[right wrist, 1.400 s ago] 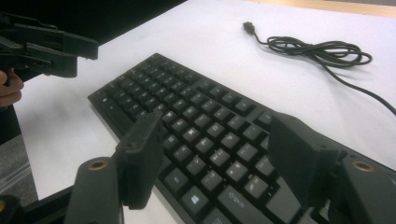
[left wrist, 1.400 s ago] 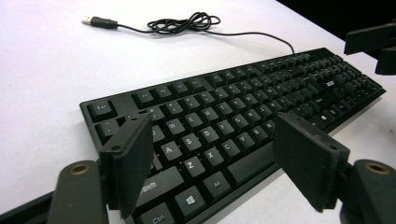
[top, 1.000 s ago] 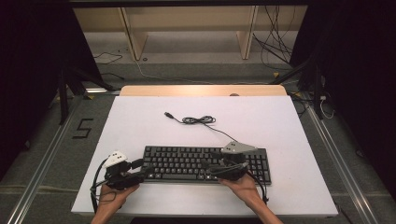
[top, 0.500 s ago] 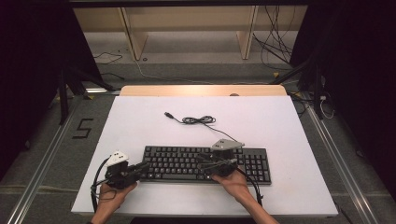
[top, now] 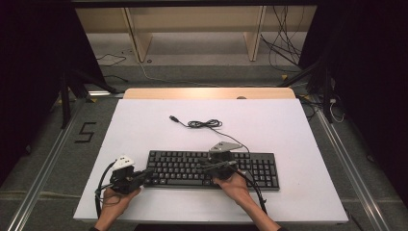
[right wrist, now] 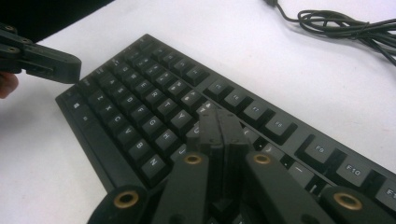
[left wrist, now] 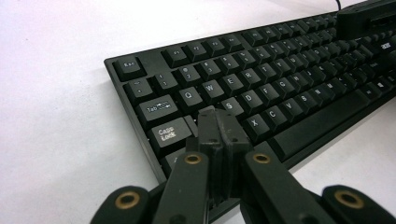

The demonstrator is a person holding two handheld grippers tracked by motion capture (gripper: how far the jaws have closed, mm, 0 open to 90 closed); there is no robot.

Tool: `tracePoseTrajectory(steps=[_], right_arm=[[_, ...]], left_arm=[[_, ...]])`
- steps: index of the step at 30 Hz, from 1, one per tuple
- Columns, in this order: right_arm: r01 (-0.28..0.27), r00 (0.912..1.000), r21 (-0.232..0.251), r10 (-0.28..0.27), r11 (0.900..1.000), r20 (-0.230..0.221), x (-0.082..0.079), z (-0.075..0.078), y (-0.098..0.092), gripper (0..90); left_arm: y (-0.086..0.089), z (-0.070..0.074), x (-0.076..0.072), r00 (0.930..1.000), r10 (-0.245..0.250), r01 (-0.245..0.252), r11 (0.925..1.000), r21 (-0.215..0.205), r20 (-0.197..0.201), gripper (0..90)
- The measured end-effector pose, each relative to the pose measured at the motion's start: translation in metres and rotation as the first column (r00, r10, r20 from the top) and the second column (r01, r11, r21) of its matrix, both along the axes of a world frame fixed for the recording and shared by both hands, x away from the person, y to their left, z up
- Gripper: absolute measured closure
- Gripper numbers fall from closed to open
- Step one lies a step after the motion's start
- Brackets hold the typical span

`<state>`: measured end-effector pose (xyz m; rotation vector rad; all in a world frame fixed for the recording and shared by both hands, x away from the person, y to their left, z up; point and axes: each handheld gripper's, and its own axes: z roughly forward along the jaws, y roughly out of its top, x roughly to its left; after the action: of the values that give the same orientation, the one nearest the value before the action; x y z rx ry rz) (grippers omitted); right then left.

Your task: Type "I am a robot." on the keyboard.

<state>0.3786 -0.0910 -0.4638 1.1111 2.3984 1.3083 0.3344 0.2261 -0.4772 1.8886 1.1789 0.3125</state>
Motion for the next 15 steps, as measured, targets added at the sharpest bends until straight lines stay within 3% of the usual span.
tracePoseTrajectory(steps=[15], right_arm=[[0.006, 0.9996, -0.046, -0.007, 0.999, -0.027, 0.0072, -0.0105, 0.0122, 90.0]], left_arm=[[0.0013, -0.0024, 0.0029, 0.9998, 0.002, -0.002, 0.9999, 0.012, -0.022, 88.9]])
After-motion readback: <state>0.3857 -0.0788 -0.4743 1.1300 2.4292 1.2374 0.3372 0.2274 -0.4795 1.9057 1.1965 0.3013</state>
